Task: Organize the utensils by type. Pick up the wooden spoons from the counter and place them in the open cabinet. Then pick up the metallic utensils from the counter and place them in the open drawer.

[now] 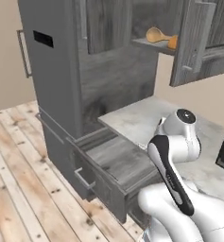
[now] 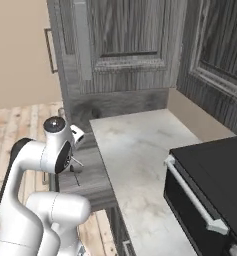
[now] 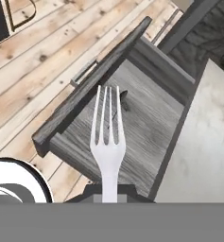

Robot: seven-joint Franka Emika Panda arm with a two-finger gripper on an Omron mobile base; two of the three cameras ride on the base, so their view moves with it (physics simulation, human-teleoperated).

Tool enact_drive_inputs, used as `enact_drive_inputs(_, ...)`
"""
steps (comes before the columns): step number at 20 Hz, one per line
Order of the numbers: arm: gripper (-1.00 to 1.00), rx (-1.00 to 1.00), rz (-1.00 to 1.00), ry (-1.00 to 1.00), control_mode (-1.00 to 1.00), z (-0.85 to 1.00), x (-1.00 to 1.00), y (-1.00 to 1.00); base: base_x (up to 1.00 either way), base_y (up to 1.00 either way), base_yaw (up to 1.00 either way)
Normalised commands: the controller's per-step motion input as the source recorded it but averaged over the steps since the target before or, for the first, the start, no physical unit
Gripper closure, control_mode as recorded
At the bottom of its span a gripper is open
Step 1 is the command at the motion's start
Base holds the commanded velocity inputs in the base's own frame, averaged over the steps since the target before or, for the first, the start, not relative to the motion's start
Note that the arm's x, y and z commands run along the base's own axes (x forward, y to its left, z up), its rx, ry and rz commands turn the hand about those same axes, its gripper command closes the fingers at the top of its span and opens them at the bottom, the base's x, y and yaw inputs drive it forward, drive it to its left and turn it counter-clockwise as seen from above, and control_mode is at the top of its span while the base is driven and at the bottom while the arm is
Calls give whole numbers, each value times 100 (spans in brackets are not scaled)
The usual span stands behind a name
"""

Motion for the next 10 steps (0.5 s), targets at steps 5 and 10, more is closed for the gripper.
enact_drive_inputs(5,100,0,0,0,100,0,0,0,27,-36,42)
enact_drive_inputs(10,100,0,0,0,100,0,0,0,29,-11,38)
